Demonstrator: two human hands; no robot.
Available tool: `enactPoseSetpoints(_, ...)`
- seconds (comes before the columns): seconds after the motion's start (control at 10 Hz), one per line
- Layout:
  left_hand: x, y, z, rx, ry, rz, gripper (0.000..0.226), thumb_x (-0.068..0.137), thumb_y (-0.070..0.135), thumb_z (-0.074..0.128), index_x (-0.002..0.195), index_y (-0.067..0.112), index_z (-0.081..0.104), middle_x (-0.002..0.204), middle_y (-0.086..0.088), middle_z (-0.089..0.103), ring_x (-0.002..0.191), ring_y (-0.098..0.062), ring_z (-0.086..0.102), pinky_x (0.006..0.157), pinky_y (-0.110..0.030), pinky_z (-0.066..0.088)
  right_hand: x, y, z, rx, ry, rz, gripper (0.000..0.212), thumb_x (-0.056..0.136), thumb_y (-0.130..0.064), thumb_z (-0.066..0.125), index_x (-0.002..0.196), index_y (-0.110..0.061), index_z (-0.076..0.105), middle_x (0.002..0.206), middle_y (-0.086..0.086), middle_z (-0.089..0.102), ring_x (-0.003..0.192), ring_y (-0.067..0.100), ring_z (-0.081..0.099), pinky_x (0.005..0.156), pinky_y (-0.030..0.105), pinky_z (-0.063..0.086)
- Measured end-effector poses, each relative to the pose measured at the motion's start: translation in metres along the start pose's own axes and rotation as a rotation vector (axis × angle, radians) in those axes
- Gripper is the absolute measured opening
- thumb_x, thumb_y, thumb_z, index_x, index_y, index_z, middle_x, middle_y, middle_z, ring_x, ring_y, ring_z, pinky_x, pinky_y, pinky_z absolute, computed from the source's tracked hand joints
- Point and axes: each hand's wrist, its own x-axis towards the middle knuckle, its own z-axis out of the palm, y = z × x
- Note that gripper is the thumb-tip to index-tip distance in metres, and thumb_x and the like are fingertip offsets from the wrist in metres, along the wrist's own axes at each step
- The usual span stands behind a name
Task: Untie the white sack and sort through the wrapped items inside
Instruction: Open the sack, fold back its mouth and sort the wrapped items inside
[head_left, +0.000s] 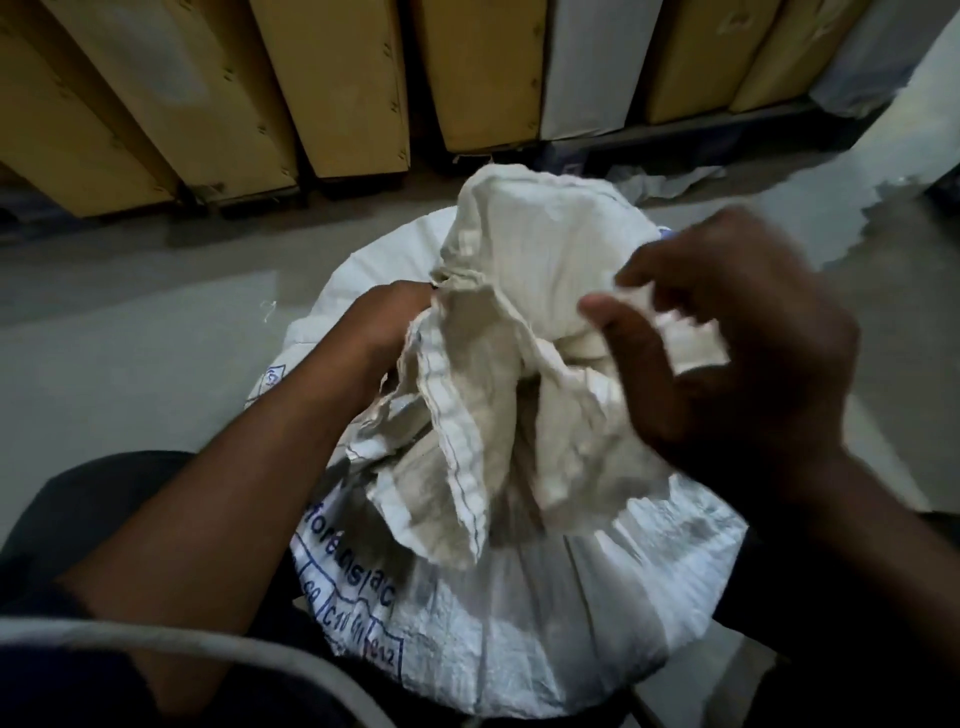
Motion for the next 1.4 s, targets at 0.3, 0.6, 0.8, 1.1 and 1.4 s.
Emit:
enactPoseSetpoints(0.3,0.002,0.008,-0.006,0.494,0.49,0.485,0.024,0.093,0.023,0.066,0.115,0.016,0.074,0.122,-0.004,0.067,0.115,-0.019,0.063,0.096,-0.022,0.043,-0.037,0.038,0.07,-0.044,-1.016,0.216,0.112,0.074,-0.067,0.077,0.161,-0.04,0.012,0.172,0.0,0.008,0.157,0.02,0.009,0.126,0.043,0.016)
enactPoseSetpoints(0.6,-0.056,0.027,0.03,0.538,0.15,1.068,0.013,0.096,0.019,0.063,0.091,0.013,0.073,0.084,0.003,0.07,0.077,-0.013,0.064,0.072,-0.032,0.052,-0.039,0.053,0.092,-0.059,-1.101,0.158,0.107,0.074,-0.088,0.053,0.16,-0.045,0.005,0.173,-0.006,-0.003,0.159,0.017,-0.004,0.127,0.056,0.006)
enactPoseSetpoints(0.8,-0.002,-0.023,0.027,0.753,0.018,0.603,0.033,0.09,0.032,0.05,0.112,0.032,0.075,0.106,0.012,0.075,0.1,-0.012,0.068,0.087,-0.041,0.056,-0.029,0.066,0.076,0.212,-1.116,0.288,0.062,0.102,-0.065,0.012,0.156,-0.043,0.032,0.166,-0.013,0.031,0.155,0.007,0.021,0.123,0.037,0.016)
enactPoseSetpoints(1.1,0.004,-0.051,0.052,0.986,0.069,0.469,0.066,0.091,0.065,0.059,0.149,0.036,0.05,0.162,0.011,0.041,0.152,-0.014,0.033,0.127,-0.051,0.013,-0.037,0.066,0.091,-0.266,-0.983,0.293,0.031,0.094,-0.05,0.059,0.122,-0.04,0.064,0.101,-0.005,0.075,0.091,0.02,0.07,0.076,0.038,0.058)
enactPoseSetpoints(1.4,0.006,-0.047,0.044,1.158,-0.033,0.33,0.103,0.08,0.074,0.057,0.164,0.036,0.011,0.175,0.001,0.001,0.161,-0.023,-0.002,0.128,-0.056,-0.003,-0.039,0.061,0.085,-0.369,-1.159,0.396,0.141,0.067,-0.068,0.08,0.155,-0.038,-0.026,0.172,0.005,0.007,0.133,0.031,0.057,0.097,0.046,0.053)
